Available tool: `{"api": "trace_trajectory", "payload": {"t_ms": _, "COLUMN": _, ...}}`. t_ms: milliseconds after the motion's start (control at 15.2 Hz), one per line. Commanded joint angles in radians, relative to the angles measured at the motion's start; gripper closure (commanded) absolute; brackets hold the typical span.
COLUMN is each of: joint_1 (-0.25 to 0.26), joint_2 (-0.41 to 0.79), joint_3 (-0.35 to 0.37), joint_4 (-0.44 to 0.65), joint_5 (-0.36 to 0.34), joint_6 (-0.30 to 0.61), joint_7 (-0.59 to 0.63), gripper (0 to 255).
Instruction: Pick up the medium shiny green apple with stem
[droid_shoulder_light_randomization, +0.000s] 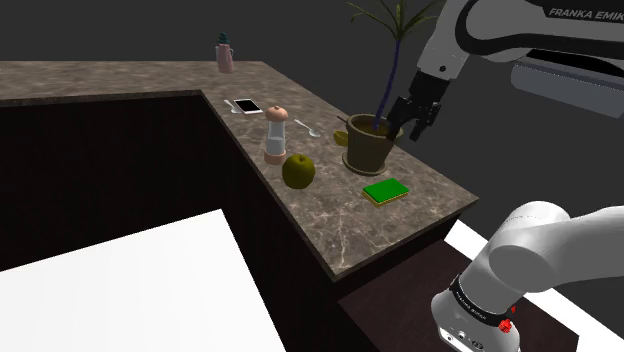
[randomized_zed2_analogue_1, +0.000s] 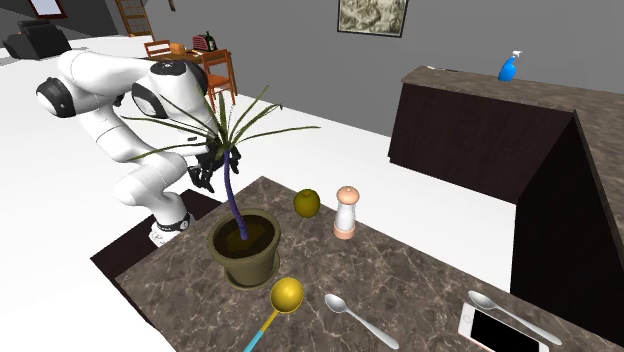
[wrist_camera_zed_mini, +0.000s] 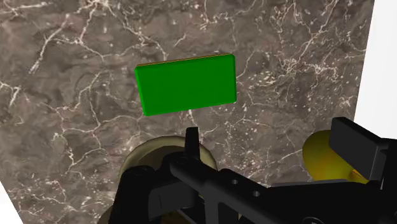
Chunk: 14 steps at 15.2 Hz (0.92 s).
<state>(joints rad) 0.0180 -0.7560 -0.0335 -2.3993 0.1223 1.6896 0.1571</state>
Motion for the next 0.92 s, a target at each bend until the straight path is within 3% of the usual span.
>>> {"api": "trace_trajectory", "payload": {"t_ms": 0, "joint_1": 0.0, "joint_2": 0.0, "joint_3": 0.0, "joint_4": 0.0, "joint_5": 0.0, "joint_6": 0.0, "joint_7": 0.0, "gripper": 0}}
{"api": "trace_trajectory", "payload": {"t_ms": 462, "joint_1": 0.041, "joint_2": 0.221, "joint_3": 0.118, "joint_4": 0.114, "joint_5": 0.014, "joint_6": 0.126, "joint_7": 0.091, "gripper": 0}}
{"api": "trace_trajectory", "payload": {"t_ms": 858, "joint_1": 0.062, "joint_2": 0.428, "joint_3": 0.211, "joint_4": 0.257, "joint_5": -0.02, "joint_6": 0.199, "joint_7": 0.18, "gripper": 0}}
